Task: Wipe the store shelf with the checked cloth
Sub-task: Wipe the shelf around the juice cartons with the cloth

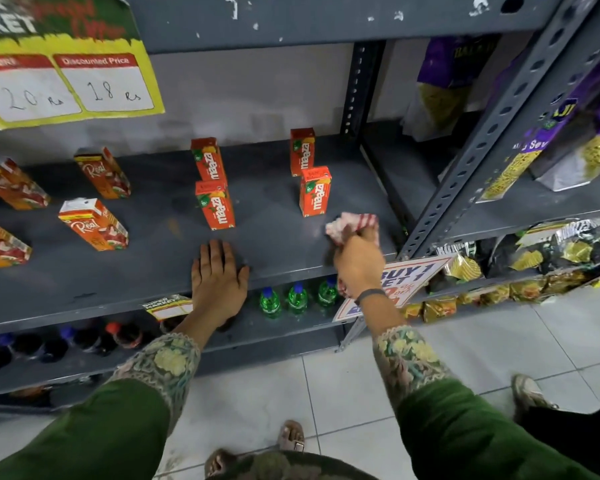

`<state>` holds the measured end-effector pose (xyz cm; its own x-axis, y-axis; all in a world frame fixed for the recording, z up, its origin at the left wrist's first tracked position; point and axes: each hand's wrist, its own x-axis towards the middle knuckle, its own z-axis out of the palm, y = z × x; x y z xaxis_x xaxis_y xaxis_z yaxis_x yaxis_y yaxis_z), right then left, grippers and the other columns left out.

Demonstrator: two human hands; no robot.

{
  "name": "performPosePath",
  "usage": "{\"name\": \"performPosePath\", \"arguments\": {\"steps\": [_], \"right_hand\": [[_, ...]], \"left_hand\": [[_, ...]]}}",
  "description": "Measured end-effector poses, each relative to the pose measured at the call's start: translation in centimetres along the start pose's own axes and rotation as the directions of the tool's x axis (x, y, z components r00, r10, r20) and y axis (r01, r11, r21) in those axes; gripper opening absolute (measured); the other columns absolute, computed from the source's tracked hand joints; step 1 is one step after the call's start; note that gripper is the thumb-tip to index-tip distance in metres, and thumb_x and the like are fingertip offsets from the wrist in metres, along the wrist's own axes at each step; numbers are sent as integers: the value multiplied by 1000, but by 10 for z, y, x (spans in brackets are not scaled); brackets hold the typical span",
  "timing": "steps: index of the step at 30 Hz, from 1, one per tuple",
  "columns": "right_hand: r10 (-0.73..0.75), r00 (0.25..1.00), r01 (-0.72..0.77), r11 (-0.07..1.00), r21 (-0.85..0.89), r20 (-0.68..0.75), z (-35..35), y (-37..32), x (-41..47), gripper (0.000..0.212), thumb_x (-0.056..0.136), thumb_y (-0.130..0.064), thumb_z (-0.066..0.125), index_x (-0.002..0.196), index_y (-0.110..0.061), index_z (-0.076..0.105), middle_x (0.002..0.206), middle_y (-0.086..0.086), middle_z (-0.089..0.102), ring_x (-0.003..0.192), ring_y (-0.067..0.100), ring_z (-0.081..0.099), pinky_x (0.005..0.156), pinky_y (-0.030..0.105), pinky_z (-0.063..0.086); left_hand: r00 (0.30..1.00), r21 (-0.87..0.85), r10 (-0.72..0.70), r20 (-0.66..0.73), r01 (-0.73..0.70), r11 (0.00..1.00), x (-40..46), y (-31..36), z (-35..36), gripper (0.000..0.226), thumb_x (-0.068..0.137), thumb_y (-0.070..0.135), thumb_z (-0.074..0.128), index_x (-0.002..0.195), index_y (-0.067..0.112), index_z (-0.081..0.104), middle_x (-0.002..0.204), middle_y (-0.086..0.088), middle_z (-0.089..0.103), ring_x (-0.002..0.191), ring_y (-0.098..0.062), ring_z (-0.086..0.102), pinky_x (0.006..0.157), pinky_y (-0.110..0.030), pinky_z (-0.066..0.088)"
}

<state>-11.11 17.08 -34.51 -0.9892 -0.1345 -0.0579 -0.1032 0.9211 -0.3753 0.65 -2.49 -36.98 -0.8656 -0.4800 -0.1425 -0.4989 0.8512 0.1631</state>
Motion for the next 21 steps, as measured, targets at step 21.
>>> {"name": "performPosePath", "arguments": {"steps": [21], "right_hand": [[-513, 857, 505, 853, 131, 37, 37, -58, -78, 53, 87, -12, 52, 138, -26, 46, 144, 2, 50, 123, 24, 53, 94, 32, 51]], "left_hand": [[993, 5, -117, -2, 117, 993, -2, -77, -13, 65, 98, 41, 21, 146, 2, 1, 157, -17, -3, 145, -31, -4, 119, -46, 3]]}}
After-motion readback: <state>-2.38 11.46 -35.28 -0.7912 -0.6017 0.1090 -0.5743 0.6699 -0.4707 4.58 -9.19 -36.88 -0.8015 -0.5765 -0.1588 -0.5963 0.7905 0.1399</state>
